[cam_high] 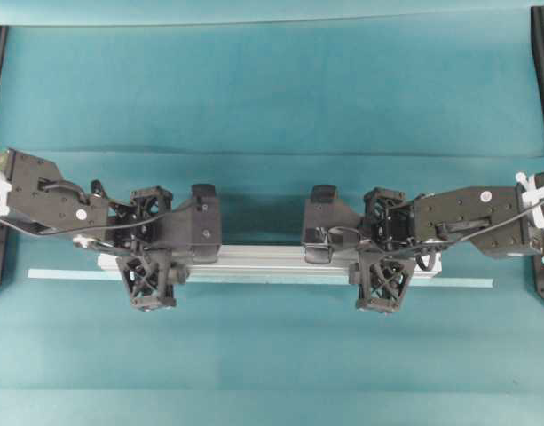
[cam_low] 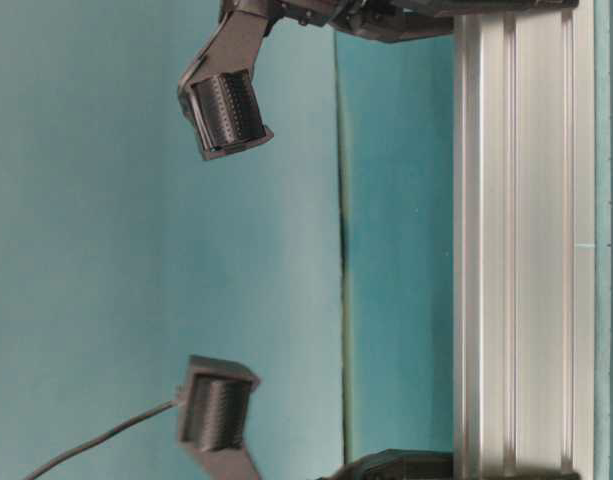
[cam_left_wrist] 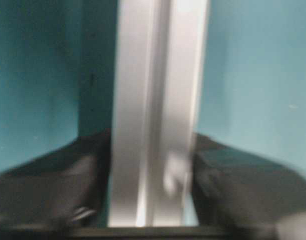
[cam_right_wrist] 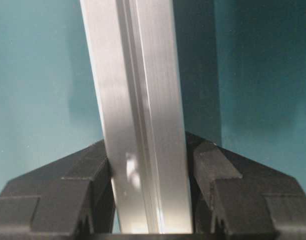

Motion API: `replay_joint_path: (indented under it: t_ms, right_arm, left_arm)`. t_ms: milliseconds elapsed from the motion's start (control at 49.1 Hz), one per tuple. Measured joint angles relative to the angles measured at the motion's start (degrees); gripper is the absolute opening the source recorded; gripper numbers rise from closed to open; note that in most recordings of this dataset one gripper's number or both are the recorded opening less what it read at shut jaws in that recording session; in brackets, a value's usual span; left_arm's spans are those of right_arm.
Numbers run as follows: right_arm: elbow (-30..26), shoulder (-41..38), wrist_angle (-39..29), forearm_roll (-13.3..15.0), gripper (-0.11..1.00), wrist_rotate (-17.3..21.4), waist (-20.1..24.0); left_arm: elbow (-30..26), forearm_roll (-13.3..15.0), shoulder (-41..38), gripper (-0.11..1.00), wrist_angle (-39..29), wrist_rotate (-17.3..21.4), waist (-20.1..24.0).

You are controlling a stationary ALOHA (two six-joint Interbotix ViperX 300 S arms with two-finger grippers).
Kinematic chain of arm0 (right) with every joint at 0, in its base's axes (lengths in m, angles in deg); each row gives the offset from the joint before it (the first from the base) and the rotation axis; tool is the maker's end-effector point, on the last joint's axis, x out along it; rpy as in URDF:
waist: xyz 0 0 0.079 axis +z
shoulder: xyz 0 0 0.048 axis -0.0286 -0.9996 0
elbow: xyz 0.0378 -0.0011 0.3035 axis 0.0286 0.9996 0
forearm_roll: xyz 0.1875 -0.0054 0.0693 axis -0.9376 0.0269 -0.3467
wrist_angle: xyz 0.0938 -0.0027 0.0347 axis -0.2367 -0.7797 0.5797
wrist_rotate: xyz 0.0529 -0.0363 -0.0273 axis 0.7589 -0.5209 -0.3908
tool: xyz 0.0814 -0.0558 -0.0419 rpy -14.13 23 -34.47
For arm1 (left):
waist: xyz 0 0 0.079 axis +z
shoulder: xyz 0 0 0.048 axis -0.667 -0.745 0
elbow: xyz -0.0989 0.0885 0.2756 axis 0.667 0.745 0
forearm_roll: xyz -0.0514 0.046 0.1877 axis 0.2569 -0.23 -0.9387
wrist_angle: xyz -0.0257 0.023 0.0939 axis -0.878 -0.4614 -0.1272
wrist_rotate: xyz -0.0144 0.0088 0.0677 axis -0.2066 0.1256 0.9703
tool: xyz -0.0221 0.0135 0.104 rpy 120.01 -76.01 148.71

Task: Lift the metal rail with both hands.
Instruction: 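Open both grippers and raise them off the rail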

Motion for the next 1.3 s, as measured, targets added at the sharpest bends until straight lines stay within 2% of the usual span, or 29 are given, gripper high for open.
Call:
replay_joint_path:
  t_ms: [41,81,143,224,590,977,1303]
  right_arm:
    - [0.35,-0.09,-0.44,-0.09,0.7,0.53,-0.09]
    - [0.7,-0.18,-0.44,-0.09,0.78,0.7,-0.09]
    - [0.62,-0.26,-0.26,-0.09,0.88,0.79,-0.18]
    - [0.62,-0.26,-0.18,-0.09,0.94,0.88,-0.18]
    - [0.62,2.2,-0.26,0.09,0.94,0.79,-0.26]
    - [1.14,13.62,0.18,0.18,0.94,0.88,-0.53]
    - [5.36,25.4,7.82,0.18,0.94,0.88,-1.23]
  left_arm:
    - [0.09,0.0,0.0,0.86,0.09,0.0,0.09]
    - [0.09,0.0,0.0,0.91,0.26,0.18,0.09]
    - [0.09,0.0,0.0,0.9,0.44,0.0,0.09]
    - [0.0,0.0,0.0,0.87,0.62,0.09,0.09]
    - [0.18,0.0,2.55,0.88,0.35,1.14,0.09]
    - [1.93,0.0,15.47,0.88,0.26,1.49,0.18]
    - [7.12,0.09,28.92,0.88,0.44,1.58,0.09]
